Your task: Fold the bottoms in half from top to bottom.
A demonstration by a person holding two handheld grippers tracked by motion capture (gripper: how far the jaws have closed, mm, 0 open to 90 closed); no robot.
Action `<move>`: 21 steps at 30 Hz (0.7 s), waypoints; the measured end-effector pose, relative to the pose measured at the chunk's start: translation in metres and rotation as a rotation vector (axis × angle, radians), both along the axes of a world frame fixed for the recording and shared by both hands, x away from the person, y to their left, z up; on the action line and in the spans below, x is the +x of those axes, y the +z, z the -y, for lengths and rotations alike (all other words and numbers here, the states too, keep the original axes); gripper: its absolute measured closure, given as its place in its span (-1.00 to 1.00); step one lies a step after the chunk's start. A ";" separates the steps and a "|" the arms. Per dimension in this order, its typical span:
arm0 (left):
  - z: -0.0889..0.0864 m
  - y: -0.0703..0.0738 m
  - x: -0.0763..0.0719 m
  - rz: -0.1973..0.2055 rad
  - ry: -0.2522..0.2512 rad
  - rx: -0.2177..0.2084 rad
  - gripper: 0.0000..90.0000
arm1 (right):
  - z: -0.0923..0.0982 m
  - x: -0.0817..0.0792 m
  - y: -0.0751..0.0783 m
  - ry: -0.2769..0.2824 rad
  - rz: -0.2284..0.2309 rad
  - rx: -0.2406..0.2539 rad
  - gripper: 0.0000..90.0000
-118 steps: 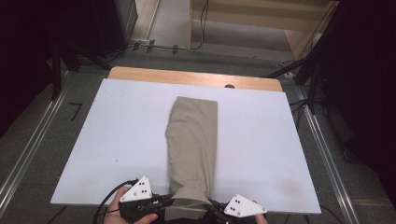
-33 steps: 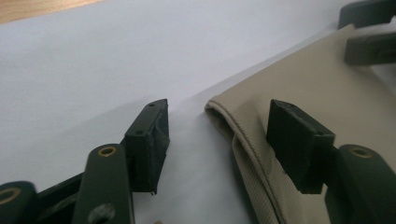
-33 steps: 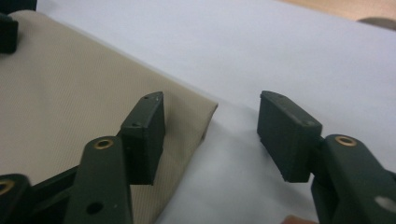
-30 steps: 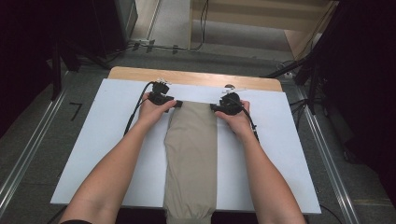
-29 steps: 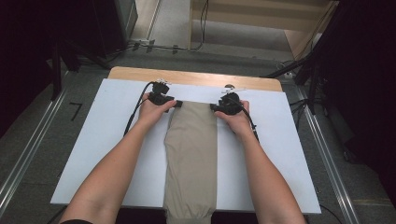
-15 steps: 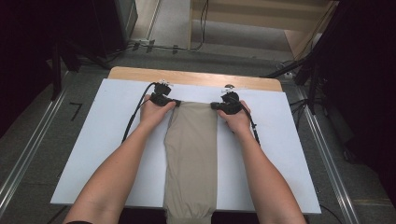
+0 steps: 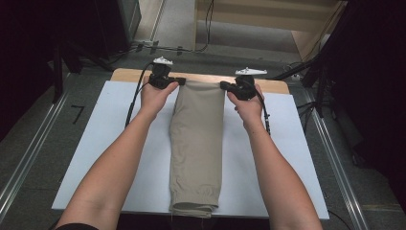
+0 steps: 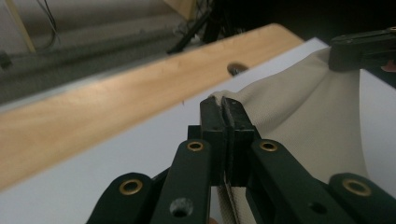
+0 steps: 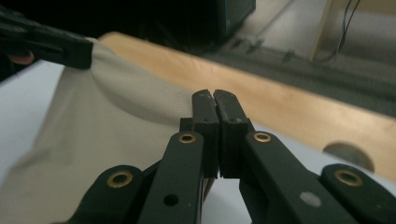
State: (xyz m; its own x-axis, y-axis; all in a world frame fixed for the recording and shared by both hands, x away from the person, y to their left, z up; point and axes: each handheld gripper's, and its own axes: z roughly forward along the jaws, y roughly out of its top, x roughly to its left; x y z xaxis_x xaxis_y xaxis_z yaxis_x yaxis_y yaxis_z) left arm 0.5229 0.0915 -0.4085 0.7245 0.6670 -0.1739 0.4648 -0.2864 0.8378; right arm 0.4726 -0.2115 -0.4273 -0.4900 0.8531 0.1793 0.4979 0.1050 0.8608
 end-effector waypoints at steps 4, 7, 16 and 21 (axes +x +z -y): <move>-0.004 0.008 -0.013 0.038 -0.019 -0.018 0.99 | -0.003 -0.013 0.017 0.023 0.057 -0.028 0.92; -0.008 0.007 -0.028 0.062 -0.031 -0.026 0.99 | -0.005 -0.028 0.018 0.049 0.073 -0.014 0.92; -0.026 -0.003 -0.081 0.108 -0.071 -0.072 0.98 | -0.008 -0.085 0.005 0.092 0.104 0.046 0.92; -0.035 -0.009 -0.115 0.126 -0.104 -0.102 0.98 | -0.004 -0.116 0.001 0.125 0.138 0.059 0.92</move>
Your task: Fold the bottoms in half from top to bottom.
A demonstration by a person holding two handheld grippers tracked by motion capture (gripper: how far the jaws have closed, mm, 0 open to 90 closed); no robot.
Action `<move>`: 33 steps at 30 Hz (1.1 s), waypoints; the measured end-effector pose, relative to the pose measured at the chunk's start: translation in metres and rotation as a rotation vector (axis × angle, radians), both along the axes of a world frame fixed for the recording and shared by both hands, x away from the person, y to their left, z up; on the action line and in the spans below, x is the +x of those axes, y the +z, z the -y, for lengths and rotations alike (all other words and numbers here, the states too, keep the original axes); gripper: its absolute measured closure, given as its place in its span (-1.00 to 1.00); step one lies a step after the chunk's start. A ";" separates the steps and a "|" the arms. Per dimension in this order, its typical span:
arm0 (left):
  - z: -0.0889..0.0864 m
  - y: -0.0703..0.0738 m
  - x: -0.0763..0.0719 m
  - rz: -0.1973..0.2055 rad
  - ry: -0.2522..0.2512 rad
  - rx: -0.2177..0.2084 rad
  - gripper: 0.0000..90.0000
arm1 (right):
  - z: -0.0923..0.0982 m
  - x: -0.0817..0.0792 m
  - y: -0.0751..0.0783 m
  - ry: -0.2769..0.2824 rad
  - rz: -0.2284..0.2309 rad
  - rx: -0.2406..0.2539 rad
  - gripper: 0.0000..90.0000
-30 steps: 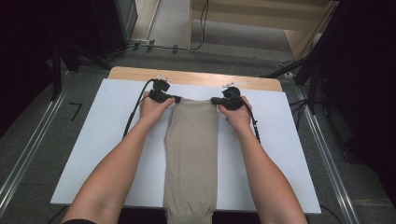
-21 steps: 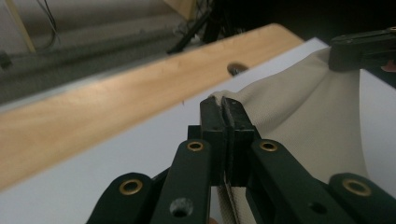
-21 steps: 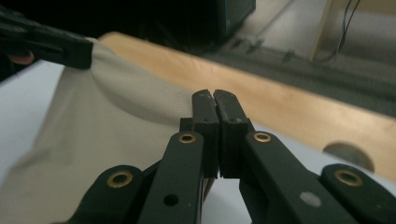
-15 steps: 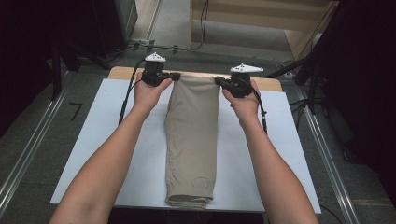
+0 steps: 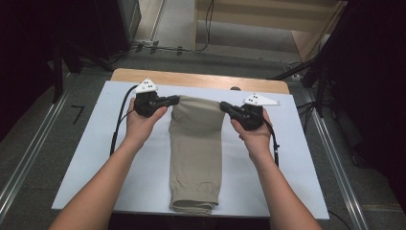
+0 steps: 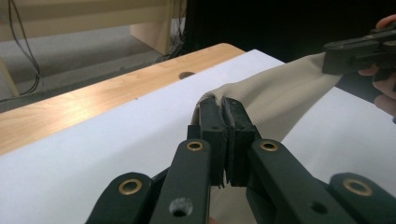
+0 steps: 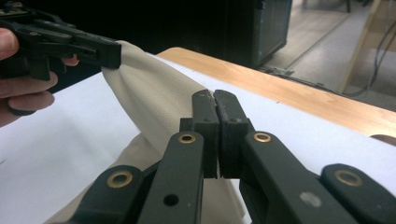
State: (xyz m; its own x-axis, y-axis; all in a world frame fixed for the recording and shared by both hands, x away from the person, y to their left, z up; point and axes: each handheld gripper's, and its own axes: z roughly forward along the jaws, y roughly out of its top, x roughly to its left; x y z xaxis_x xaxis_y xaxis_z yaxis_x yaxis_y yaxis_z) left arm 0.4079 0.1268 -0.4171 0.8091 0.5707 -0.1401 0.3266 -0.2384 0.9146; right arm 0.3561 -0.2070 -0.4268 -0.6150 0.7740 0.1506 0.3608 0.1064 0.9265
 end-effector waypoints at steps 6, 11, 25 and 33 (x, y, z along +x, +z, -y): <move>-0.009 -0.007 -0.044 0.012 -0.067 -0.030 0.98 | -0.001 -0.042 -0.006 0.034 0.031 -0.010 0.92; -0.016 -0.020 -0.079 0.013 -0.100 -0.030 0.98 | -0.002 -0.077 -0.017 0.043 0.051 -0.050 0.92; -0.030 -0.048 -0.169 -0.005 -0.187 -0.010 0.98 | -0.005 -0.162 -0.049 0.120 0.018 -0.050 0.92; -0.035 -0.055 -0.207 -0.030 -0.225 0.048 0.98 | -0.008 -0.205 -0.059 0.175 -0.004 -0.049 0.92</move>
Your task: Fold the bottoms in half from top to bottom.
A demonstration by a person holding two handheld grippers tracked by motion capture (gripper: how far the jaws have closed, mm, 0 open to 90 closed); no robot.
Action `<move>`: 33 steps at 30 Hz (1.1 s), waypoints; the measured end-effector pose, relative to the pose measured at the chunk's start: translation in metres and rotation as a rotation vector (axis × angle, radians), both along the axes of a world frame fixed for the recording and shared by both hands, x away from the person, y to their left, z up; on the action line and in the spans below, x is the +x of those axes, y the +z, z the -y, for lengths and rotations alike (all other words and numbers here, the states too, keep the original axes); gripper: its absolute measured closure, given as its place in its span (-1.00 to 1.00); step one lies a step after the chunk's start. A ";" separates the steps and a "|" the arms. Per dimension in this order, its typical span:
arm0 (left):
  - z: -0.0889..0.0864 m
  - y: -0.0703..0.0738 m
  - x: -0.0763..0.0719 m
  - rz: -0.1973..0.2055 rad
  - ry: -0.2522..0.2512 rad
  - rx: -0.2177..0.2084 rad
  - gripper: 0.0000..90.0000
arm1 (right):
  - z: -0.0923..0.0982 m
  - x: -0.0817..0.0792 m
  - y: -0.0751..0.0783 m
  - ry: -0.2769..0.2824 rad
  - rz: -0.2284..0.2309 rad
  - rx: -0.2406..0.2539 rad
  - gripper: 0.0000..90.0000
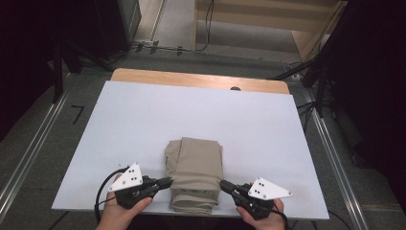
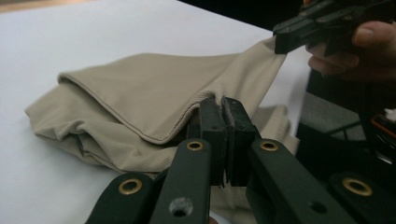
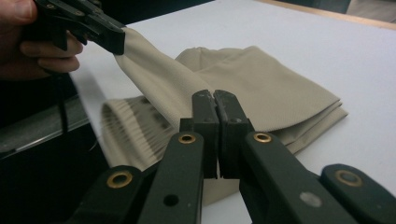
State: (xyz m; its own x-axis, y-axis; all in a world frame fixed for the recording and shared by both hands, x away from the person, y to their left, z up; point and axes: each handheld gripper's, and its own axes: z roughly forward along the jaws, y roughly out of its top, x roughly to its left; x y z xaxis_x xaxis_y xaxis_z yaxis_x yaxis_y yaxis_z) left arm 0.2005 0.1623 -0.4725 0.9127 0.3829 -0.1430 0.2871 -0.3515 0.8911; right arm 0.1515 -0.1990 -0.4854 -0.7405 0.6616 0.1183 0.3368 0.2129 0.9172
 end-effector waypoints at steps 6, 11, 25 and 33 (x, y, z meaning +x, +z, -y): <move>-0.013 0.005 -0.019 0.001 -0.142 -0.046 0.31 | 0.007 -0.022 0.002 0.079 -0.092 0.025 0.26; -0.007 0.010 -0.006 -0.047 -0.081 -0.107 0.32 | 0.010 -0.021 0.016 0.067 -0.068 0.086 0.22; 0.027 -0.034 -0.012 -0.161 -0.135 0.123 0.80 | -0.039 -0.016 -0.035 0.088 -0.151 -0.167 0.60; 0.028 -0.008 0.003 -0.133 -0.138 0.075 -0.16 | -0.033 -0.007 -0.012 0.126 -0.123 -0.117 -0.22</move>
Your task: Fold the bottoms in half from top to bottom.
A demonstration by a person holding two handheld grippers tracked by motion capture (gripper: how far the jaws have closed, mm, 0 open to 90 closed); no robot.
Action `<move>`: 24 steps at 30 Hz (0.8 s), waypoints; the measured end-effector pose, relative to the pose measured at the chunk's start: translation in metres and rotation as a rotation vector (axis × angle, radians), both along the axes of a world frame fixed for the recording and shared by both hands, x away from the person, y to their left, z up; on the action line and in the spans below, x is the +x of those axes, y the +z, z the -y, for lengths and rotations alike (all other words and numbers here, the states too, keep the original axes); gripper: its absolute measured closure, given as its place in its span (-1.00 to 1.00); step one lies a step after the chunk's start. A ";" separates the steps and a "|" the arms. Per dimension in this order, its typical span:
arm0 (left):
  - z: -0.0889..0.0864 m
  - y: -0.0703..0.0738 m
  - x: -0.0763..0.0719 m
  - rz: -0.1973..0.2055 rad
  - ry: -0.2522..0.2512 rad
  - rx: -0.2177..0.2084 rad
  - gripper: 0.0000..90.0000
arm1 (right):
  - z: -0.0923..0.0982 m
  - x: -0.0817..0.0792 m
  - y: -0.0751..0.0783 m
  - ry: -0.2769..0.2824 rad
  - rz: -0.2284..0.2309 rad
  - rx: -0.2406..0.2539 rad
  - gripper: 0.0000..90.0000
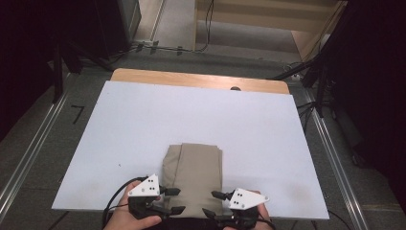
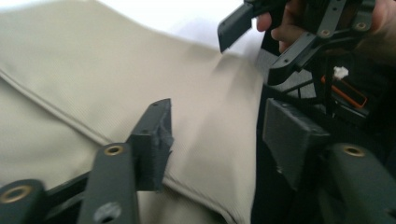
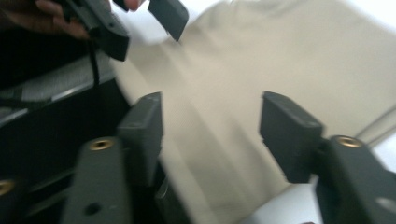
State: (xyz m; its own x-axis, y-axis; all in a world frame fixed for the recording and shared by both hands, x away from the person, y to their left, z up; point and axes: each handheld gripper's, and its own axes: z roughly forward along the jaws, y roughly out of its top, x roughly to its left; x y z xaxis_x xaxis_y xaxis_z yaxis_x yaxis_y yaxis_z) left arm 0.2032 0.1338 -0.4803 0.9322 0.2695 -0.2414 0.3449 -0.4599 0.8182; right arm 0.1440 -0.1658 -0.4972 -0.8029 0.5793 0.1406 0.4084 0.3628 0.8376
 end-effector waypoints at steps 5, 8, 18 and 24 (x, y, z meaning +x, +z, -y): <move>-0.005 0.014 0.035 -0.001 0.061 -0.033 -0.59 | 0.015 0.032 0.019 -0.051 0.010 0.031 -0.52; -0.003 0.019 0.061 0.007 0.097 -0.033 -0.81 | 0.019 0.057 0.023 -0.078 0.001 0.011 -0.74; 0.001 -0.006 0.132 -0.085 0.207 0.037 -1.00 | 0.027 0.131 0.011 -0.144 -0.081 -0.026 -1.00; 0.001 -0.023 0.152 -0.140 0.278 0.115 -0.54 | 0.028 0.160 -0.010 -0.209 -0.115 -0.075 -0.73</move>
